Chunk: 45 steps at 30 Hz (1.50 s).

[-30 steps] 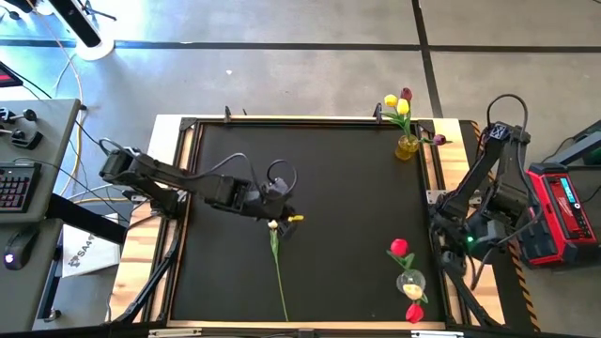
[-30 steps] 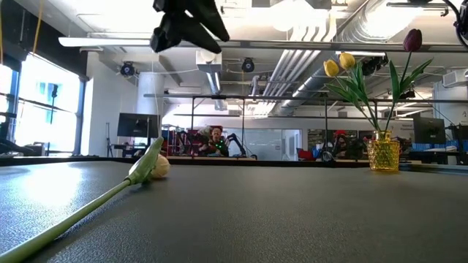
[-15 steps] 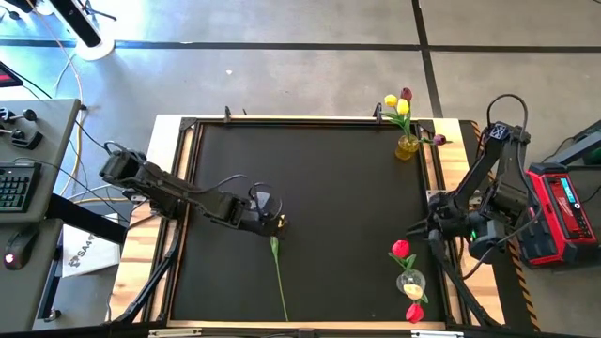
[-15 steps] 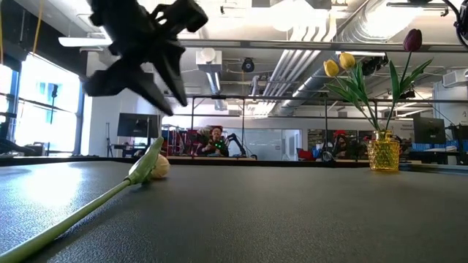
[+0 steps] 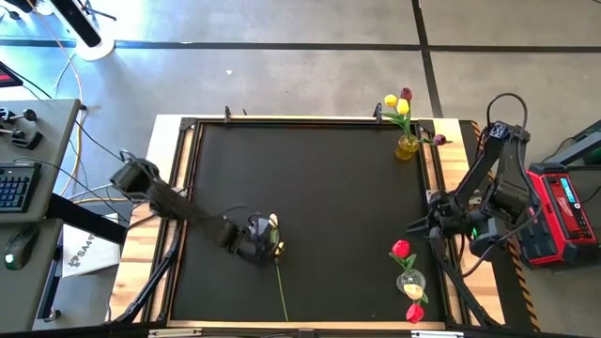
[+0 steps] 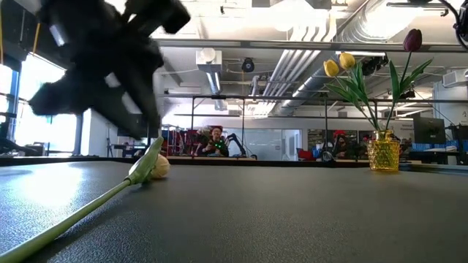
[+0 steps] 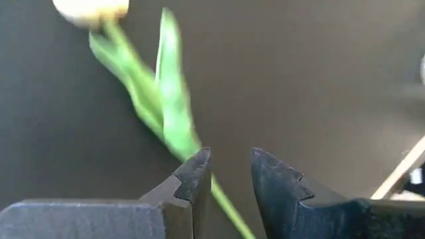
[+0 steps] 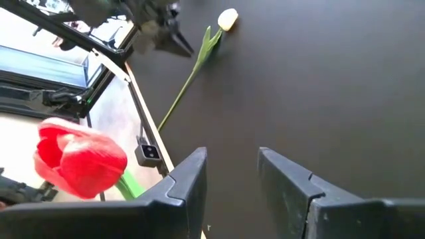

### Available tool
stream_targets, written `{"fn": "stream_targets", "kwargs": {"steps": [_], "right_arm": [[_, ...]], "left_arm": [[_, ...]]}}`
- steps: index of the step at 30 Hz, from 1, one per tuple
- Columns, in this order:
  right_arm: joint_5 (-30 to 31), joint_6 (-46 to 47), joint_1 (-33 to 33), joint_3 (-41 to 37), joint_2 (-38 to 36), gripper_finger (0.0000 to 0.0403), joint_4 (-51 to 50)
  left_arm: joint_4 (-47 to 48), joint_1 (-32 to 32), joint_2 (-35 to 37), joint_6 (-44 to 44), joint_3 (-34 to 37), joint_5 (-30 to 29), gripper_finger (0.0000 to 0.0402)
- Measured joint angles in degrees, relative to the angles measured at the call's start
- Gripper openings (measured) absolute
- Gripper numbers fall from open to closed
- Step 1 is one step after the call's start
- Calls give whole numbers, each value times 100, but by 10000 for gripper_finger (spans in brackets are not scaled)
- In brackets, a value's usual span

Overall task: Sort flowers into vase by color
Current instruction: Put the white flower into the transparent vase

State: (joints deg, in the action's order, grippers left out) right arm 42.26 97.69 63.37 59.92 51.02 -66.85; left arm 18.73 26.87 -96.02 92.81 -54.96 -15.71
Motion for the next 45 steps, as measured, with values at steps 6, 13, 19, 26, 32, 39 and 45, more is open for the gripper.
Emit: {"fn": "stream_targets", "kwargs": {"steps": [6, 13, 19, 26, 32, 39, 45], "right_arm": [[127, -11, 0, 1, -31, 124, -5], [111, -17, 0, 2, -69, 124, -22], [-48, -16, 0, 1, -71, 124, 54], [-83, -18, 0, 0, -71, 124, 79], [-85, -19, 0, 2, -69, 124, 63], [-75, -37, -1, 1, -67, 124, 73], [167, 127, 0, 2, -69, 124, 228]], "left_arm": [[14, 188, -446, 569, 7, 258, 94], [-150, 184, -726, 679, -4, 311, 94], [-378, 168, -738, 614, 0, 313, 94], [-677, 166, -720, 610, 4, 307, 94], [-668, 166, -781, 562, 2, 293, 91], [-1041, 160, -1182, 569, -21, 495, 61], [-985, 61, -1054, 302, -9, 537, 13]]}}
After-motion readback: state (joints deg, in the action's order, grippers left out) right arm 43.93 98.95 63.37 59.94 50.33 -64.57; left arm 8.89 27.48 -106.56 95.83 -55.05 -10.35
